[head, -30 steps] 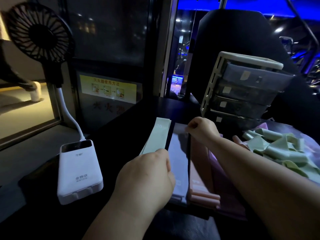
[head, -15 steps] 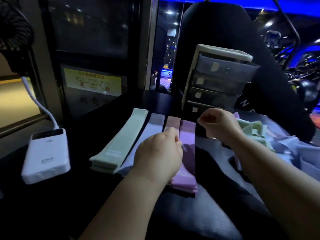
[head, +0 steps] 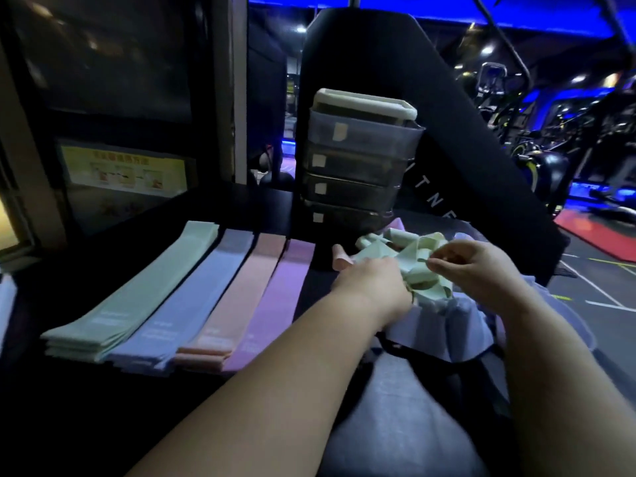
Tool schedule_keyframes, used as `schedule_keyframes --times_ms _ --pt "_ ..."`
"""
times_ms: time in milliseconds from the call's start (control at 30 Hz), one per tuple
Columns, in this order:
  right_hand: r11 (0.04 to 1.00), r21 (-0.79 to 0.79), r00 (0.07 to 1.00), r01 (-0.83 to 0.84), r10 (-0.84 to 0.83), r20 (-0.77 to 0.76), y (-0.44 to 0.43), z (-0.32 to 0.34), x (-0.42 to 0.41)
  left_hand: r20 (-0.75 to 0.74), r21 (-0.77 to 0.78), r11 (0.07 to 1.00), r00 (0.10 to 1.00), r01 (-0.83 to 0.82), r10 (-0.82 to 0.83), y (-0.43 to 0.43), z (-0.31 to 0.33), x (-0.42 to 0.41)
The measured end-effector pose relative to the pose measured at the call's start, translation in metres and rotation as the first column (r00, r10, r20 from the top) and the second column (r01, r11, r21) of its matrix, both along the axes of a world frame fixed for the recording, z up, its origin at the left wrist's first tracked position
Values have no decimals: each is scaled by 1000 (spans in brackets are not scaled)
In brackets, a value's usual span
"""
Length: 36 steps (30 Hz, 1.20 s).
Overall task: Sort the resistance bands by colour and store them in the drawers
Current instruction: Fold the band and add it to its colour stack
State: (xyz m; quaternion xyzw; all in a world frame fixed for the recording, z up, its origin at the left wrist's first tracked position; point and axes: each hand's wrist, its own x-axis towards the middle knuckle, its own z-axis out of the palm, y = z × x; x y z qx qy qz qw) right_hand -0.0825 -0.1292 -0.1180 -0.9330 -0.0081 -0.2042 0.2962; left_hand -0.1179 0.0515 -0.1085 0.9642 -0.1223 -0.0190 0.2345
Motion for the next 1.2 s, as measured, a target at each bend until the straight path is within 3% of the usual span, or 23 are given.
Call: schedule_keyframes --times_ms 200,333,467,633,867,1033,1200 --pt "999 -46 979 -28 19 -201 -18 0 0 152 -267 961 981 -75 119 -10 -31 22" --pt "997 -79 964 -17 -5 -264 -19 -2 3 127 -344 936 984 -73 123 -8 -42 30" --pt "983 -172 957 60 -105 -270 -19 -4 1 -25 -371 924 996 -90 87 -10 -49 36" --pt "980 -149 959 135 -167 -228 -13 -12 7 13 -385 920 996 -72 84 -10 -52 36" --pt "947 -267 969 178 -215 -119 -2 -21 18 26 -407 912 997 -51 67 -11 -57 38" --pt "983 -153 994 103 -108 -25 -2 -21 24 63 -455 888 993 -63 102 -11 -58 39" --pt "989 129 989 -77 59 134 6 -10 16 130 -600 800 985 -12 112 -12 -55 40"
